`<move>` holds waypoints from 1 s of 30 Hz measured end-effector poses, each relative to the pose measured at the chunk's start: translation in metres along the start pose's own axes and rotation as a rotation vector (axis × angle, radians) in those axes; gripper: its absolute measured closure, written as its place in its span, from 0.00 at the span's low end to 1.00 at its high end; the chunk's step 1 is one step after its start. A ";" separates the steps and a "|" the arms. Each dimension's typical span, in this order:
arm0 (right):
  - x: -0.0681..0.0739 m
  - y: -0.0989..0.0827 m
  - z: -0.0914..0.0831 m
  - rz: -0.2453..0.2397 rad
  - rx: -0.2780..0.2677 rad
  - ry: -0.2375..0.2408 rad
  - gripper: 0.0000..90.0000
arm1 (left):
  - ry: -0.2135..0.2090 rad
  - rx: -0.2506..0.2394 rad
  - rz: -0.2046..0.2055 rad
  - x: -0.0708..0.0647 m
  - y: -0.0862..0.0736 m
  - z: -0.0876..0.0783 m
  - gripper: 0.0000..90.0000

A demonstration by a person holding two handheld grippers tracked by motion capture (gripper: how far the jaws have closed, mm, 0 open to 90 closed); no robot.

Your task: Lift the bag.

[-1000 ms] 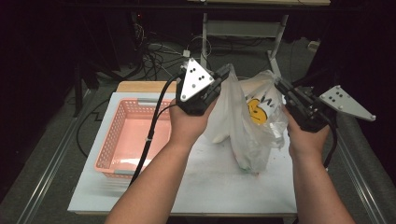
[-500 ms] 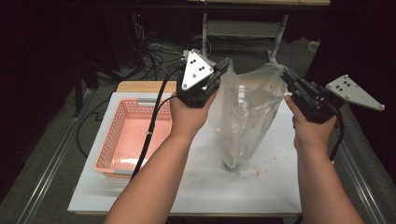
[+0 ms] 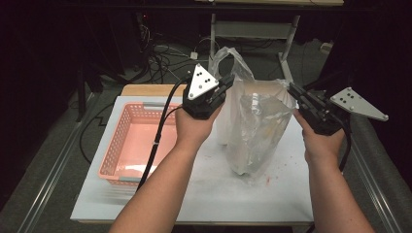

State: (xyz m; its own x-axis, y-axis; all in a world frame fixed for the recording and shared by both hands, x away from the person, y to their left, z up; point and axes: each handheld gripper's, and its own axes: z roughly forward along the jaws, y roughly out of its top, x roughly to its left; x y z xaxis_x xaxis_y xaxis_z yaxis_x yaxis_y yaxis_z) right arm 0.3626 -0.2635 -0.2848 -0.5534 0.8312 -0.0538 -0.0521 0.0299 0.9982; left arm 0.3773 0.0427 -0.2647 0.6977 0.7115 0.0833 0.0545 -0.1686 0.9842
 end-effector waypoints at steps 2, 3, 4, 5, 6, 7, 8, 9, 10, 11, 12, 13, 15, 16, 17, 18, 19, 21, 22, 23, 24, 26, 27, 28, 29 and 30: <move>0.000 -0.001 -0.001 -0.001 0.003 0.002 1.00 | -0.001 0.014 0.000 0.000 -0.003 0.000 0.90; 0.000 -0.001 -0.002 0.002 0.004 0.003 1.00 | -0.007 0.019 -0.007 -0.001 -0.004 0.000 0.88; 0.000 -0.001 -0.003 -0.004 0.003 0.004 1.00 | -0.012 0.025 -0.015 -0.001 -0.005 -0.001 0.84; 0.000 0.000 -0.003 -0.002 -0.001 0.005 1.00 | -0.014 0.030 -0.023 -0.001 -0.006 -0.001 0.80; 0.000 0.000 -0.004 -0.003 0.001 0.006 1.00 | -0.014 0.032 -0.026 -0.001 -0.008 -0.002 0.78; 0.000 0.000 -0.005 -0.007 -0.001 0.009 0.99 | -0.015 0.033 -0.029 -0.002 -0.009 -0.003 0.76; 0.000 0.001 -0.005 -0.004 -0.002 0.010 0.98 | -0.014 0.037 -0.034 -0.002 -0.010 -0.005 0.74; -0.001 0.001 -0.006 -0.010 -0.001 0.012 0.97 | -0.014 0.041 -0.039 -0.002 -0.012 -0.006 0.71; 0.000 0.002 -0.007 -0.009 -0.003 0.013 0.95 | -0.013 0.044 -0.041 -0.002 -0.014 -0.008 0.69; -0.001 0.003 -0.009 -0.017 -0.004 0.016 0.93 | -0.012 0.046 -0.049 -0.002 -0.016 -0.011 0.67; 0.000 0.004 -0.010 -0.013 -0.011 0.014 0.92 | -0.011 0.048 -0.051 -0.002 -0.018 -0.013 0.65; 0.000 0.006 -0.012 -0.018 -0.013 0.017 0.89 | -0.014 0.052 -0.055 -0.002 -0.021 -0.015 0.63; 0.000 0.009 -0.016 -0.011 -0.020 0.015 0.87 | -0.016 0.063 -0.063 -0.003 -0.026 -0.019 0.60; -0.001 0.010 -0.018 -0.019 -0.022 0.019 0.87 | -0.021 0.071 -0.064 -0.003 -0.028 -0.021 0.59; -0.001 0.011 -0.020 -0.020 -0.023 0.019 0.86 | -0.027 0.076 -0.066 -0.004 -0.031 -0.022 0.58; -0.001 0.012 -0.022 -0.019 -0.023 0.017 0.85 | -0.027 0.083 -0.067 -0.005 -0.034 -0.023 0.56; -0.001 0.012 -0.024 -0.020 -0.024 0.016 0.85 | -0.027 0.087 -0.069 -0.005 -0.037 -0.025 0.55; -0.002 0.011 -0.028 -0.015 -0.018 0.015 0.84 | -0.031 0.091 -0.080 -0.007 -0.043 -0.028 0.52; -0.003 0.010 -0.029 -0.024 -0.016 0.016 0.84 | -0.032 0.095 -0.080 -0.007 -0.046 -0.029 0.52; -0.003 0.008 -0.030 -0.017 -0.011 0.017 0.83 | -0.035 0.099 -0.085 -0.008 -0.049 -0.030 0.51; -0.003 0.006 -0.031 -0.018 -0.002 0.019 0.83 | -0.037 0.106 -0.088 -0.008 -0.053 -0.031 0.50; -0.004 0.000 -0.032 -0.014 0.009 0.020 0.81 | -0.041 0.113 -0.103 -0.010 -0.061 -0.033 0.48; -0.004 -0.004 -0.032 -0.015 0.019 0.022 0.80 | -0.043 0.119 -0.106 -0.010 -0.065 -0.033 0.47; -0.004 -0.008 -0.033 -0.011 0.034 0.024 0.79 | -0.042 0.129 -0.108 -0.011 -0.069 -0.033 0.46; -0.004 -0.012 -0.033 -0.010 0.040 0.023 0.78 | -0.040 0.141 -0.110 -0.012 -0.073 -0.033 0.44; -0.004 -0.016 -0.033 -0.012 0.051 0.028 0.77 | -0.042 0.150 -0.118 -0.012 -0.077 -0.033 0.43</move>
State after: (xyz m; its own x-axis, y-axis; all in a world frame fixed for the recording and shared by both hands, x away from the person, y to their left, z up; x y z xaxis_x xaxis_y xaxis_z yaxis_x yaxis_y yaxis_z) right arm 0.3385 -0.2858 -0.3016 -0.5758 0.8150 -0.0656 -0.0170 0.0683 0.9975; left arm 0.3407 0.0697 -0.3366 0.7090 0.7040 -0.0407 0.2414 -0.1880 0.9521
